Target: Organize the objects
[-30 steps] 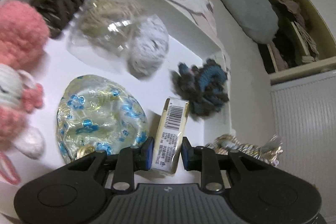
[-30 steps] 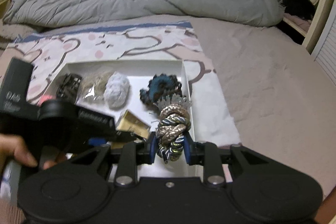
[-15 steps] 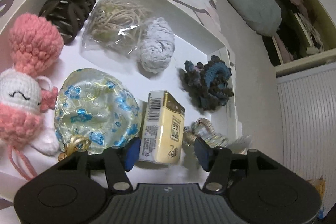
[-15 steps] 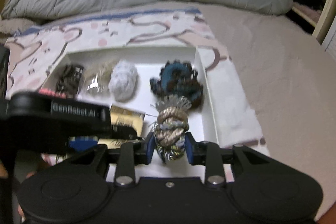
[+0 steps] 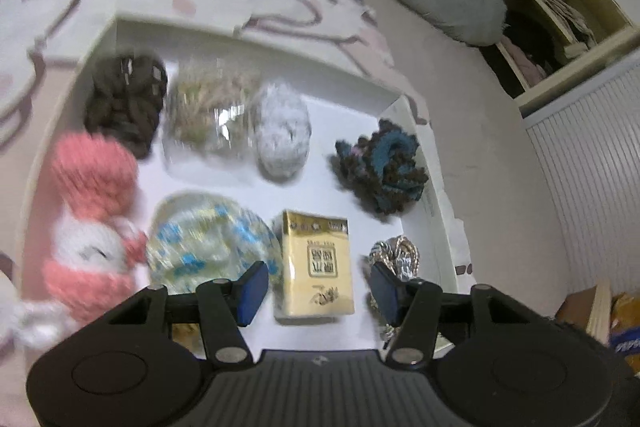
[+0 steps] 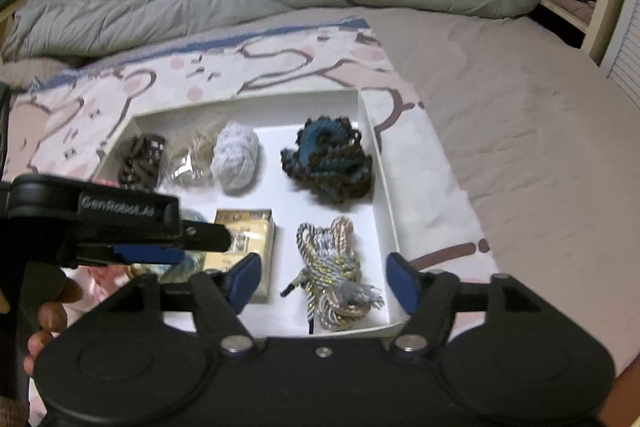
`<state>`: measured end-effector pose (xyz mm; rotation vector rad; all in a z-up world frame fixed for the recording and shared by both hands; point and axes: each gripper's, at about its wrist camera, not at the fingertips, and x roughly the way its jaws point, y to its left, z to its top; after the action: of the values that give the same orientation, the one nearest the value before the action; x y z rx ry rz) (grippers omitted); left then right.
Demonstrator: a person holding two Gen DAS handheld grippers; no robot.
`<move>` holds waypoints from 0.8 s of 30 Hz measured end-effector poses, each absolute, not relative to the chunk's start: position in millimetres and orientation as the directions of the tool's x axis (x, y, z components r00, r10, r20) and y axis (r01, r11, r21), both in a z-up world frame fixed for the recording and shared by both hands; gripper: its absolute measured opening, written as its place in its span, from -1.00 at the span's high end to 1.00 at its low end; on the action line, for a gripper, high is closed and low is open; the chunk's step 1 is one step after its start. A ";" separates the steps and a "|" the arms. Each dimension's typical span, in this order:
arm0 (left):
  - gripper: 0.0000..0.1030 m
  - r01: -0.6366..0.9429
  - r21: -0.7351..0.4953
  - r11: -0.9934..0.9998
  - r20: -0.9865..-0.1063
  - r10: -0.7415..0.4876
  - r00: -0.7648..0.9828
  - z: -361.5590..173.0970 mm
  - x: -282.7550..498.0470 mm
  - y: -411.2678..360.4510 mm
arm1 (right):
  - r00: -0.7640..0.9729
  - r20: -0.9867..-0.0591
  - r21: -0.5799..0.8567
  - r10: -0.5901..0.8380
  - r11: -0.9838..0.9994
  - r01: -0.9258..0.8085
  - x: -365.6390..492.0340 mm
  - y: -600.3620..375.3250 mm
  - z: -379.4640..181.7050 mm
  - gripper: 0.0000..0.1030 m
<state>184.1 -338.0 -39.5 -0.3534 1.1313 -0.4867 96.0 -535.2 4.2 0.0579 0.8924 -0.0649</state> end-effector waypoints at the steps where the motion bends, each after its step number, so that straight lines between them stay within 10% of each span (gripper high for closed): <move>1: -0.11 0.216 -0.482 0.849 -0.772 -0.528 0.353 -32.9 182.7 -336.3 | 0.634 -0.773 0.030 -0.032 0.996 0.087 93.7 -535.7 7.9 -0.54; 14: -0.94 0.370 -0.280 0.886 -0.733 -0.446 0.514 43.8 145.6 -294.2 | 0.718 -0.695 0.046 -0.041 0.994 0.101 58.6 -513.0 54.8 -0.89; 24: -1.00 0.420 -0.185 0.888 -0.698 -0.420 0.581 76.7 101.4 -253.5 | 0.762 -0.646 0.033 -0.054 0.995 0.098 28.1 -470.1 90.3 -1.00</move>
<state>101.4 -253.5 76.7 0.0001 0.8150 -0.4908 28.1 -470.1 90.3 0.0657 0.7002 -0.0829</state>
